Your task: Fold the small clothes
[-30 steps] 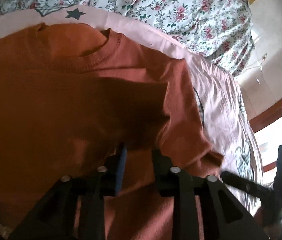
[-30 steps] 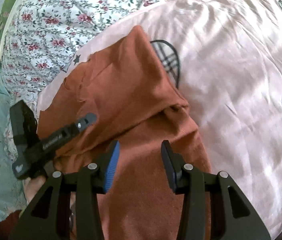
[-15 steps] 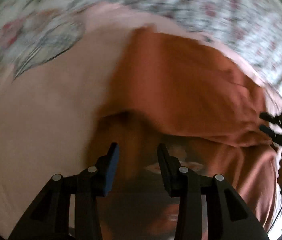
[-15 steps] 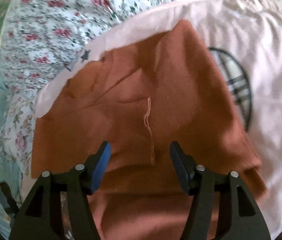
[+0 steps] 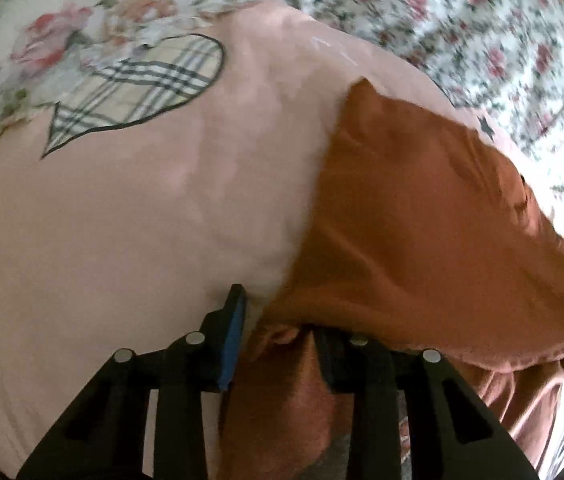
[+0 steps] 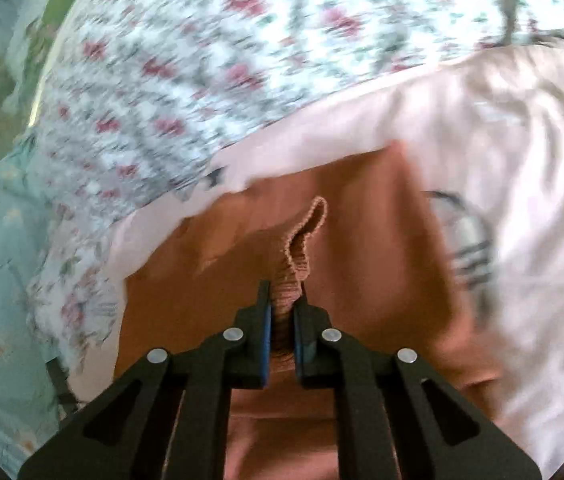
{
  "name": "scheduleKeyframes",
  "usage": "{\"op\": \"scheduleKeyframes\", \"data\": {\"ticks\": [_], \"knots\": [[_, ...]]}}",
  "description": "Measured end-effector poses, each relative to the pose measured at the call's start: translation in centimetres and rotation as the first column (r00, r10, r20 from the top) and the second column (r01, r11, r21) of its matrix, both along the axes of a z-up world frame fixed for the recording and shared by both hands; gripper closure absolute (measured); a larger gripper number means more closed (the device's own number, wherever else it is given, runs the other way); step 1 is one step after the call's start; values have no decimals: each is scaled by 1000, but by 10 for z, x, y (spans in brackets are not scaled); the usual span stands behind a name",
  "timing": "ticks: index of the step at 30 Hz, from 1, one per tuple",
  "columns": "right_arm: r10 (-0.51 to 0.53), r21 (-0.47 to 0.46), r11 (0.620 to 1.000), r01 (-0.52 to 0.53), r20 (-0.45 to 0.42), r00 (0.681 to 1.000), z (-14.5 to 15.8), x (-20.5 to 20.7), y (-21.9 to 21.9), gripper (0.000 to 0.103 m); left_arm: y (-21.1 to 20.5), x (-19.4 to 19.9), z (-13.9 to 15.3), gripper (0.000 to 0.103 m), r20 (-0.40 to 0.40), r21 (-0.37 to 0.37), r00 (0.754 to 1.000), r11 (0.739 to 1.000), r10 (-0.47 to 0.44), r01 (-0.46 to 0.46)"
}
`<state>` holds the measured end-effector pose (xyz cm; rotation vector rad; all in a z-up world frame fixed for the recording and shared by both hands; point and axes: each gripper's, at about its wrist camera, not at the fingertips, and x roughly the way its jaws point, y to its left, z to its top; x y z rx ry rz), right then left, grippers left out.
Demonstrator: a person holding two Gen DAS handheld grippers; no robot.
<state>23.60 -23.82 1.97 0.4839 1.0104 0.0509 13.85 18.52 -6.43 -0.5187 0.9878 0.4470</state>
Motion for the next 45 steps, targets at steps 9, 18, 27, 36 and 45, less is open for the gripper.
{"op": "scheduleKeyframes", "data": {"ticks": [9,18,27,36,45], "knots": [[-11,-36,999,6,-117,993,-49,-19,-4,95,7,-15,-1,71,29,-51,994,993,109,-107],[26,-19,999,-29,-123,992,-51,-13,8,92,28,-30,-12,70,111,-262,977,954,180,-146],[6,-22,1000,-10,-149,989,-53,-12,10,92,-35,3,11,71,-22,129,980,972,-197,198],[79,-111,990,-86,-63,995,-29,-10,26,92,8,-8,-5,84,35,-68,999,997,34,-31],[-14,-109,994,0,-122,992,-29,-32,-5,89,8,-42,35,80,123,-148,991,986,-56,74]]}}
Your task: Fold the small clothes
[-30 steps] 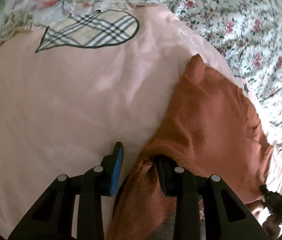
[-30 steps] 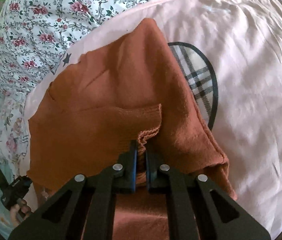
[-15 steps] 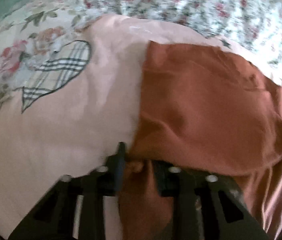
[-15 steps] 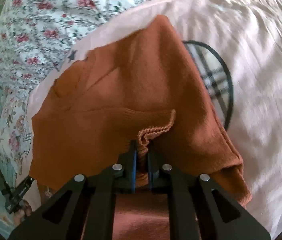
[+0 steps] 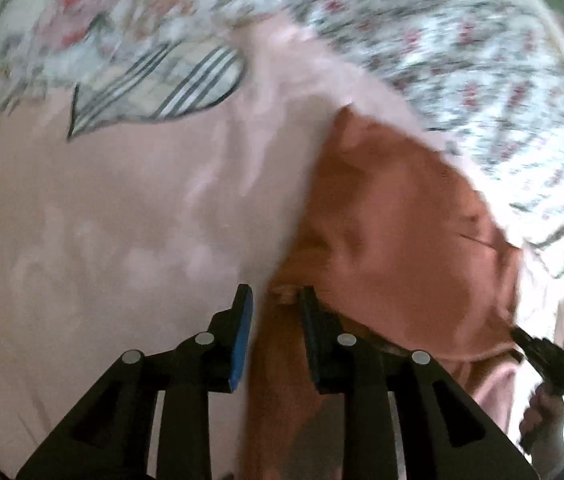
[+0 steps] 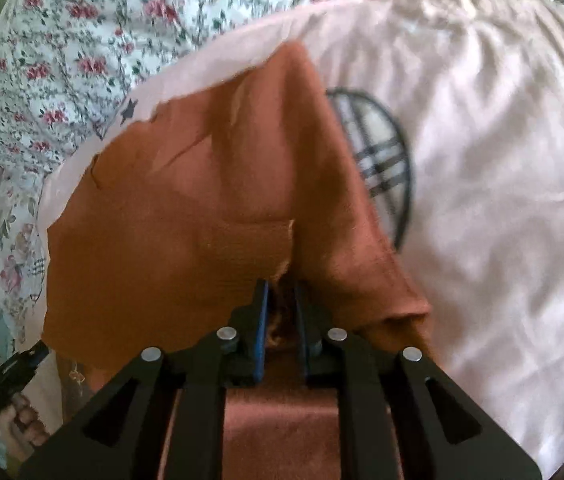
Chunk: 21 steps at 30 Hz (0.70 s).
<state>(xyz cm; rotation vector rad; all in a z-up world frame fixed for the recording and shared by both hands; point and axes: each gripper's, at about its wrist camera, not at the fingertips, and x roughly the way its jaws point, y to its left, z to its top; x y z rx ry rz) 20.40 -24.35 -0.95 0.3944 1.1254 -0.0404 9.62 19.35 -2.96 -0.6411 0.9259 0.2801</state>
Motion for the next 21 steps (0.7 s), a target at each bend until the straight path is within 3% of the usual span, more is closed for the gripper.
{"op": "scheduleKeyframes", "data": {"ticks": [3,7,9,12,16,18,21], "knots": [[17,23,1000,-18,36,999,13,-5,1,88,-12,19,20,80,63,11,995,997,-73,73],[92,77,993,-95,39,995,15,-6,15,88,-27,60,16,74,89,-16,987,990,-137,139],[149,81,985,-151,25,988,9,0,25,83,-35,81,3,73,34,16,988,989,-149,148],[190,73,979,-190,0,982,-4,10,28,66,-34,100,-24,72,-68,26,990,992,-122,124],[166,16,986,-165,-76,983,-18,14,10,66,-38,92,-29,71,-122,63,988,993,-95,103],[172,42,985,-169,-65,983,-14,11,-1,66,-46,78,-20,63,-138,79,986,992,-90,102],[186,48,982,-183,-59,981,-2,-1,-13,66,-61,47,-4,39,-150,89,986,992,-73,87]]}}
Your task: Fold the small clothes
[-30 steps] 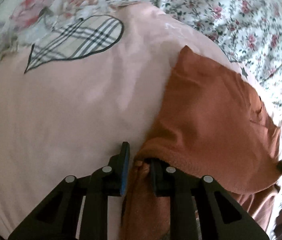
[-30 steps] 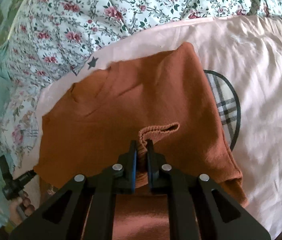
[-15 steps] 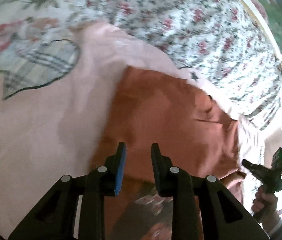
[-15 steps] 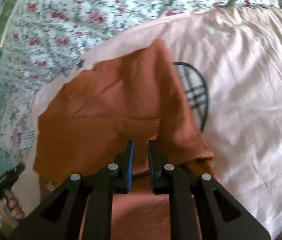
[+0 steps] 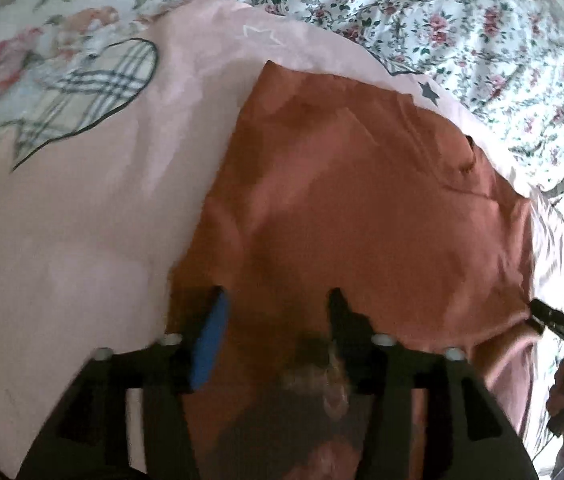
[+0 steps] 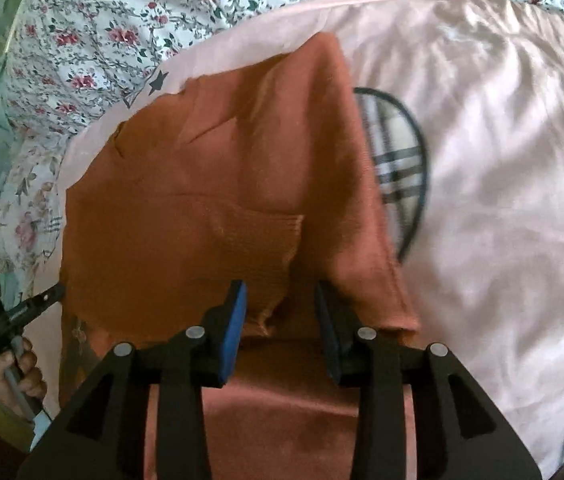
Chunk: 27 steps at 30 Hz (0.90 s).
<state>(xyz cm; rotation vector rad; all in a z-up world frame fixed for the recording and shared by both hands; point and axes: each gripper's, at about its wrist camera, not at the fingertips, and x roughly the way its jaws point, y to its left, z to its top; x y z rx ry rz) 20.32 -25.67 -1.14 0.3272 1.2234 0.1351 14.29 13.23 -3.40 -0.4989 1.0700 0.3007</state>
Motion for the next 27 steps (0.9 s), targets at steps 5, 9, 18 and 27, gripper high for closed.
{"op": "scheduleKeyframes", "data": {"ticks": [5,9,18,27], "knots": [[14,-24,1000,-14,16,1000,24,-40,1,66,-19,-66,4,32,-42,-36,999,999,4,-5],[-103,19,995,103,44,994,38,-91,-5,61,-36,-114,-7,32,-151,-57,988,998,-33,24],[-139,-14,990,140,42,989,58,-178,9,60,-57,-192,-29,50,-237,-75,951,980,-200,187],[-272,-51,960,275,57,961,67,-243,-21,55,-30,-226,-16,32,-69,-298,985,945,-160,133]]}}
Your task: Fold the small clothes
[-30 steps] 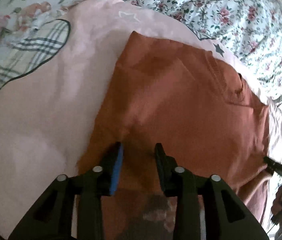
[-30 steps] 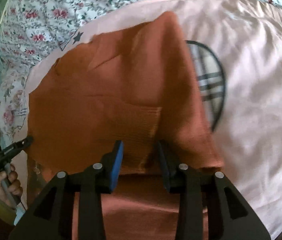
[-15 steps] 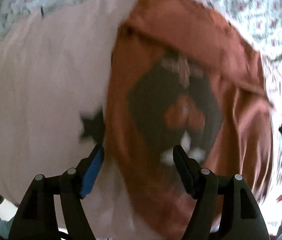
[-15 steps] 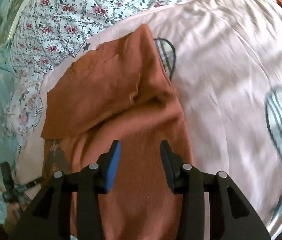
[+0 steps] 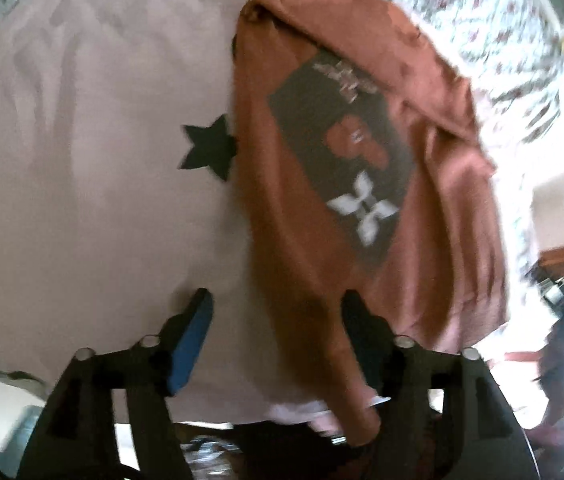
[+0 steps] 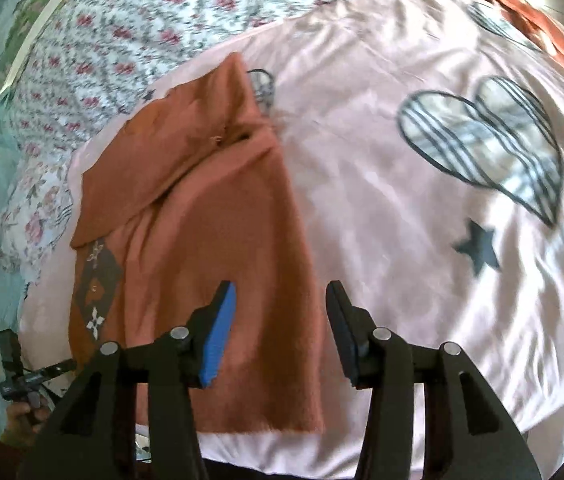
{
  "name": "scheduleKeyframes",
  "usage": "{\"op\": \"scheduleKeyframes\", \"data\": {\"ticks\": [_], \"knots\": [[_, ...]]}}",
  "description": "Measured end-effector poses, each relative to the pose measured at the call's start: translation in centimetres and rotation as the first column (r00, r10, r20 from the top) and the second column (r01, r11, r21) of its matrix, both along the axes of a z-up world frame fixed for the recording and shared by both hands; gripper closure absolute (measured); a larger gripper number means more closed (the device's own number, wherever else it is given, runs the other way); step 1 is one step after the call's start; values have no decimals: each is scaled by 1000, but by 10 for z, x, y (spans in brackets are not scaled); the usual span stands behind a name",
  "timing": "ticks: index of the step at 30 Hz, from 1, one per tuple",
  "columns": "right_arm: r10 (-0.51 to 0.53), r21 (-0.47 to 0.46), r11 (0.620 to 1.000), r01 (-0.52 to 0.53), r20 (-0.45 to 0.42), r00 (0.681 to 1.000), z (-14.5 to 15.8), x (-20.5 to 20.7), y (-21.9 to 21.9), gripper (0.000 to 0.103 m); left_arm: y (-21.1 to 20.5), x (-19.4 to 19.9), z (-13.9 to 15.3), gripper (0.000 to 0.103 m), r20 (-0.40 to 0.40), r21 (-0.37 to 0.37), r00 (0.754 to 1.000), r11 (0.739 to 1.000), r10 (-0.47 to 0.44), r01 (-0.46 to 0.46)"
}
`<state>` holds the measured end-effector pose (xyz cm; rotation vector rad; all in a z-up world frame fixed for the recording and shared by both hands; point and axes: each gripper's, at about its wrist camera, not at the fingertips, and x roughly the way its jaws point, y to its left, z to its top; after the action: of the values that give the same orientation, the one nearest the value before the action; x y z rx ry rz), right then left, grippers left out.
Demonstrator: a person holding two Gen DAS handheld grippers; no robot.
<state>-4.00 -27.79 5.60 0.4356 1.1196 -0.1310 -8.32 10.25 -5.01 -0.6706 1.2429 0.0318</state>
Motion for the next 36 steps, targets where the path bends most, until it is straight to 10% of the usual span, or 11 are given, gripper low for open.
{"op": "scheduleKeyframes", "data": {"ticks": [5,8,12,18,21,26,28,36], "knots": [[-23,30,999,23,-16,1000,-13,-14,-1,55,-16,22,-13,36,-7,-100,1000,995,-10,9],[-6,36,999,7,-45,999,-24,-19,1,55,-30,19,-19,88,-39,14,997,997,-73,73],[70,97,993,-63,-77,995,-40,-20,4,55,-19,2,-24,87,-39,-18,998,998,-57,57],[95,233,970,-75,-76,993,-66,-15,1,55,-17,-2,-31,45,-12,-169,998,984,-59,56],[65,279,959,-43,-68,996,-68,-14,-7,57,-29,1,-30,48,-6,-117,992,986,-122,121],[80,250,966,-59,-76,994,-67,-17,-7,65,-31,-3,-35,88,-4,-95,982,977,-191,190],[100,260,963,-73,-90,991,-72,-11,-3,88,-29,-1,-37,95,6,-97,979,974,-205,204],[96,295,954,-63,-97,991,-66,-38,-14,94,-18,-22,-25,100,86,-82,984,983,-158,165]]}}
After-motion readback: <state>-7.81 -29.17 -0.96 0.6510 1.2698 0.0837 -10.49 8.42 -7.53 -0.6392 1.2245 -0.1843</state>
